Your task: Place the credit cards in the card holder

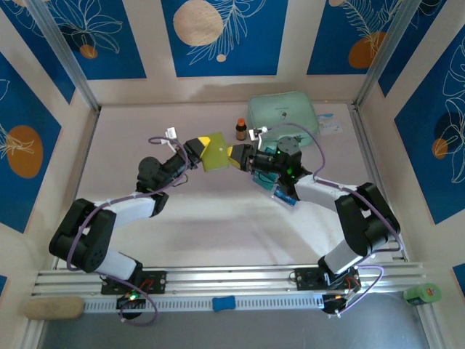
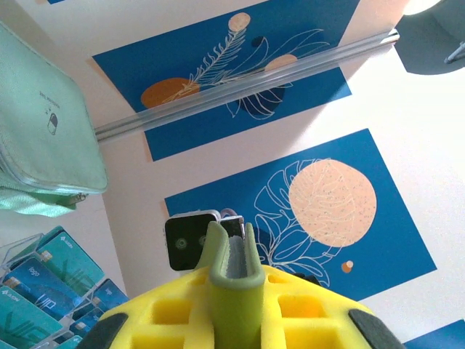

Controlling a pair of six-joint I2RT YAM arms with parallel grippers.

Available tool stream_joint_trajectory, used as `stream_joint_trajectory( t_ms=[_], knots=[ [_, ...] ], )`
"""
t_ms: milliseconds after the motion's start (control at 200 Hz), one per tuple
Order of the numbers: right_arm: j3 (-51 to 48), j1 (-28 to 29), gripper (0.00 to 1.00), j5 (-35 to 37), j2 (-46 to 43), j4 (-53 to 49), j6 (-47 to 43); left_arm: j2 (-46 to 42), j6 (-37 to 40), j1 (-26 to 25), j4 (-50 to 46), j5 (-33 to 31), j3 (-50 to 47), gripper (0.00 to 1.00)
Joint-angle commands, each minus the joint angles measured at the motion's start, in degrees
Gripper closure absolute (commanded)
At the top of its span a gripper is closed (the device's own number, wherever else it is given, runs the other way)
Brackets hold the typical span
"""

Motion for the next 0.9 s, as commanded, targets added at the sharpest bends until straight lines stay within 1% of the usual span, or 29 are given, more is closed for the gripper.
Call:
stream_joint_trajectory(
  t_ms=[0, 50, 155, 210, 340, 360, 405, 470, 510, 535, 640, 735, 770, 895],
  knots=[
    [0.7, 0.3, 0.82, -3.3, 1.2, 4.9, 2.4, 0.6, -0.1, -0.8, 4.2, 0.4, 2.2, 1.0],
    [0.8, 0.3, 0.88, -3.6, 1.4, 5.3, 2.5, 0.7, -0.1, -0.9, 4.1, 0.4, 2.2, 1.0],
    [0.8, 0.4, 0.93, -3.9, 1.9, 6.4, 3.1, 0.9, -0.1, -1.0, 3.8, 0.6, 2.2, 1.0],
    [0.9, 0.4, 1.0, -4.1, 2.0, 7.2, 3.4, 0.9, 0.0, -1.0, 3.5, 0.7, 2.1, 1.0],
    [0.4, 0.4, 1.0, -4.1, 2.4, 8.3, 4.0, 1.0, 1.8, -0.9, 1.6, 1.1, 1.5, 1.0],
    [0.2, 0.4, 1.0, -4.0, 2.4, 8.3, 4.1, 0.9, 2.1, -0.9, 1.2, 1.2, 1.4, 0.94],
    [-0.4, 0.4, 1.0, -3.7, 2.3, 8.3, 3.9, 0.5, 3.4, -0.7, -0.2, 1.3, 0.9, 0.77],
    [-1.7, 0.4, 1.0, -2.7, 2.0, 8.3, 3.6, -0.3, 5.5, -0.3, -2.5, 1.3, -0.2, 0.61],
    [-2.6, 0.4, 1.0, -2.1, 1.9, 8.3, 3.4, -0.9, 6.7, 0.1, -4.0, 1.2, -1.0, 0.49],
    [-3.2, 0.5, 1.0, -1.6, 1.8, 8.2, 3.2, -1.4, 7.4, 0.4, -4.9, 1.2, -1.5, 0.44],
    [-5.2, 0.5, 1.0, 0.0, 1.6, 7.6, 2.3, -3.5, 10.5, 1.5, -8.9, 1.2, -3.5, 0.3],
    [-7.0, 0.9, 1.0, 1.5, 1.6, 6.5, 1.0, -5.5, 13.5, 2.4, -13.1, 1.3, -4.9, 0.2],
    [-7.7, 1.2, 1.0, 2.0, 1.8, 6.2, 0.6, -6.4, 14.8, 2.7, -15.1, 1.3, -5.4, 0.14],
    [-9.7, 2.5, 1.0, 3.6, 2.8, 6.2, -0.5, -10.1, 20.2, 3.5, -24.1, 0.7, -6.2, 0.03]
  ],
)
